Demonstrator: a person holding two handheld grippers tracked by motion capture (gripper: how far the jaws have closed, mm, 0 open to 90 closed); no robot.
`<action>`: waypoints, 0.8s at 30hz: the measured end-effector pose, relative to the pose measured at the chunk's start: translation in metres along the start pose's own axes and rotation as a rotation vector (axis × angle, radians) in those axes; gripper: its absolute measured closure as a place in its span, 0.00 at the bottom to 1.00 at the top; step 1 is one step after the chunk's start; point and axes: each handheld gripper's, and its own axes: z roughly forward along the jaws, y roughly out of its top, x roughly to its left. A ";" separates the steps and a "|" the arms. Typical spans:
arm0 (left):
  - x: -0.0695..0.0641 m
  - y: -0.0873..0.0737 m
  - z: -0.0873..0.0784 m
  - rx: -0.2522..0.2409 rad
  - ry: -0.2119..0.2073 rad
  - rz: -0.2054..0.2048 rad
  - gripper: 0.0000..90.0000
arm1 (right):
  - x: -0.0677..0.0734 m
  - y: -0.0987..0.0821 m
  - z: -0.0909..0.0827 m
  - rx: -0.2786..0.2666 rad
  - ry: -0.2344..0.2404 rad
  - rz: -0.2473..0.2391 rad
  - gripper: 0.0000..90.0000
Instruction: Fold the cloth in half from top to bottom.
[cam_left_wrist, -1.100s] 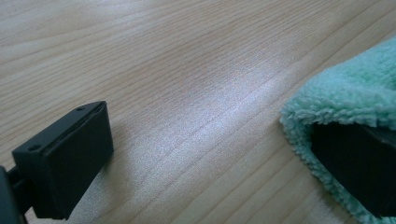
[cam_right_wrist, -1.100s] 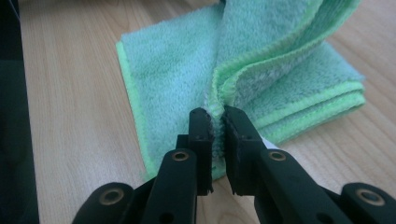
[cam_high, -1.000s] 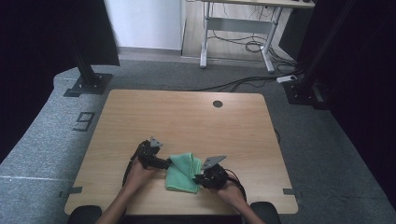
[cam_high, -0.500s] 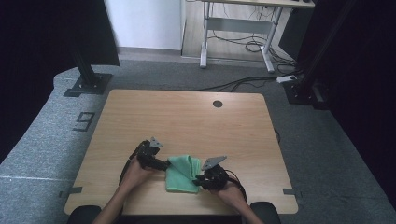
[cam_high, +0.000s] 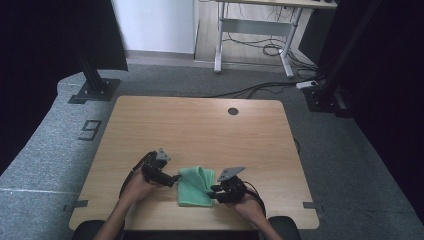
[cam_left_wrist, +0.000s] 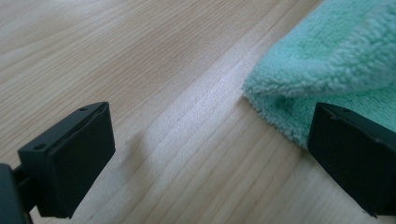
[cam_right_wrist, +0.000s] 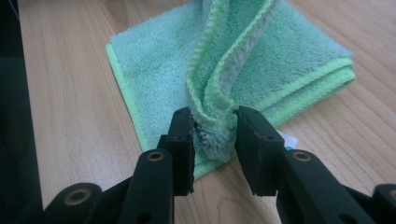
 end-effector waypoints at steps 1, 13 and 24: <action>0.001 -0.001 -0.002 -0.002 -0.004 -0.004 0.01 | 0.000 0.000 -0.001 -0.005 -0.002 0.002 0.73; 0.015 0.003 -0.024 -0.070 -0.004 -0.044 0.01 | -0.011 0.001 -0.026 -0.070 -0.031 0.030 0.57; -0.001 0.018 -0.019 -0.102 -0.015 -0.014 0.01 | -0.024 0.009 -0.016 -0.055 -0.100 0.067 0.42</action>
